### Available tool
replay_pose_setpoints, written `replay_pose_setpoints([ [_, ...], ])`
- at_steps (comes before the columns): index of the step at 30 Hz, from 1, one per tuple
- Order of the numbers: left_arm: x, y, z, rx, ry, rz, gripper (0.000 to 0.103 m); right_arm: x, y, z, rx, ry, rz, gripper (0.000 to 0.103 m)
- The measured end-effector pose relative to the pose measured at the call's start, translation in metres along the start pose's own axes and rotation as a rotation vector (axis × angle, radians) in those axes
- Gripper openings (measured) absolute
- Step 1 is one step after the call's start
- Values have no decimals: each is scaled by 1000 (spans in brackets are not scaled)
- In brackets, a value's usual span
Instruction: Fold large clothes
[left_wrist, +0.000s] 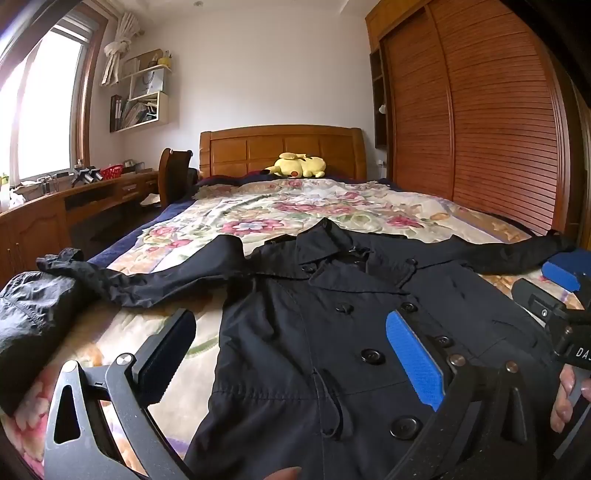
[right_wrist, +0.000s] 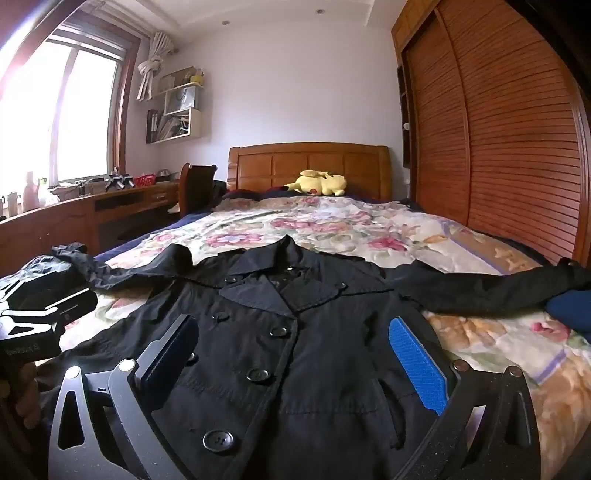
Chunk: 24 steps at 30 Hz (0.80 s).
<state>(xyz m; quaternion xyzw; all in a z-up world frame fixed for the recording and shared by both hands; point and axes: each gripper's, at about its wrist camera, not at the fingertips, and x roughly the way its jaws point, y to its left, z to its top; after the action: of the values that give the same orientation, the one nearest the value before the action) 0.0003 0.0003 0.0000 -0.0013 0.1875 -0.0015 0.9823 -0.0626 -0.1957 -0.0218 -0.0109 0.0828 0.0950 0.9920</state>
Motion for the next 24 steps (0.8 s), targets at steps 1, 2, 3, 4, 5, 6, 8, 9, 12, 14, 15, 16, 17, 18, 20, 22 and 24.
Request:
replay_pose_setpoints([
  [1,0,0,0,2,-2,1,103,0,0,0,-2,3,-2,103],
  [2,0,0,0,4,-3,2,103,0,0,0,-3,3,-3,103],
  [3,0,0,0,5,-3,3,103,1,0,-1,-3,4,-5,103],
  [4,1,0,0,5,-4,3,103,1,0,-1,-2,5,-6,103],
  [5,2,1,0,5,-3,3,103,2,0,-1,-1,6,-6,103],
  [6,2,1,0,6,-3,4,103,-2,-1,1,1,6,-5,103],
  [8,4,3,0,6,-3,5,103,-1,-1,3,1,8,-5,103],
  [9,5,5,0,5,-4,5,103,1,-1,4,2,9,-4,103],
  [12,2,0,0,9,-11,4,103,0,-6,8,9,6,-4,103],
  [14,0,-1,0,15,-11,5,103,-2,-3,2,8,-8,-7,103],
  [15,0,-1,0,14,-12,4,103,-2,-3,2,8,-9,-8,103],
  [16,0,-1,0,14,-12,5,103,-1,-2,1,7,-11,-8,103],
  [17,0,-1,0,14,-13,4,103,-1,-3,2,7,-10,-7,103],
  [18,0,-1,0,14,-13,4,103,-2,-3,1,7,-13,-8,103],
  [20,0,-1,0,14,-14,3,103,-2,-3,1,7,-12,-9,103],
  [22,0,-1,0,14,-15,4,103,-2,-2,1,6,-11,-11,103],
  [24,0,-1,0,15,-16,4,103,-3,-3,1,6,-11,-10,103],
])
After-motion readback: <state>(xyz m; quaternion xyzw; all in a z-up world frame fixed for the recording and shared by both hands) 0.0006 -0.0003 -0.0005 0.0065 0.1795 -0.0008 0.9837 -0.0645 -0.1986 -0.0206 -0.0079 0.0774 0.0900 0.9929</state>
